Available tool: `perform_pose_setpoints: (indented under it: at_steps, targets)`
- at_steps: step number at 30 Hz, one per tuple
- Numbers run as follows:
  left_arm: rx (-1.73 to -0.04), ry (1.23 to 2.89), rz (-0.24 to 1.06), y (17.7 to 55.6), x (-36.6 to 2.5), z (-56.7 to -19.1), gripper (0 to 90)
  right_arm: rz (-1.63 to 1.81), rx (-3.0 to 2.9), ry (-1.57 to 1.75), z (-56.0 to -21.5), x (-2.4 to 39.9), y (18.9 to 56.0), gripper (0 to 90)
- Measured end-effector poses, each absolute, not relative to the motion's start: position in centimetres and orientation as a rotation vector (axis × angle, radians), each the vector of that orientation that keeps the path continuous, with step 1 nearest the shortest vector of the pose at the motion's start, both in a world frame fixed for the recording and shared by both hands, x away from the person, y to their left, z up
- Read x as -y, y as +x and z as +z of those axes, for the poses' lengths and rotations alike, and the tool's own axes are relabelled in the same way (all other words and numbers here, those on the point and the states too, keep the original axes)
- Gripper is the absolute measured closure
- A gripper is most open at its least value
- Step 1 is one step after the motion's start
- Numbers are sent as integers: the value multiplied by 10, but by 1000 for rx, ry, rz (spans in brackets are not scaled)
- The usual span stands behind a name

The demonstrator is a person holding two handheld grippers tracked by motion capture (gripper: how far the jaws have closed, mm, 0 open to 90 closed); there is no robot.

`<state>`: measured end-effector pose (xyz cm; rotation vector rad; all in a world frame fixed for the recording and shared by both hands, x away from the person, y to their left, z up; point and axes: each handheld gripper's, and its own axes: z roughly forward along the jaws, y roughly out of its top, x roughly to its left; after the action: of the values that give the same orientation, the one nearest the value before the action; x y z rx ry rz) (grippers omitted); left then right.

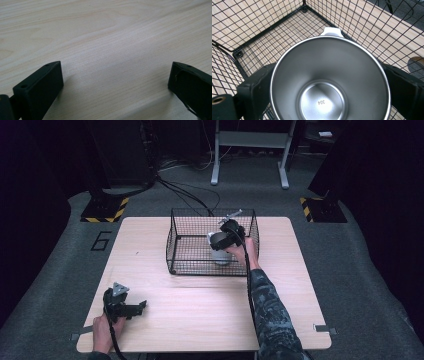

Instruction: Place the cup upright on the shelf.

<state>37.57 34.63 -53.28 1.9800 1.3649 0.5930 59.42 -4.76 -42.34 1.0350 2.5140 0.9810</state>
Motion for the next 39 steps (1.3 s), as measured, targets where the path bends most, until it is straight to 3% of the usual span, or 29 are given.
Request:
perform_pose_setpoints:
  at_steps: [23,39]
  targets:
    - [-1365,1980,593,376,-346,-533,0,958,-2522,1097,-422,49,591,28]
    - [-1364,1980,595,376,-346,-533,0,1099,-2390,1014,-372,59,553,0]
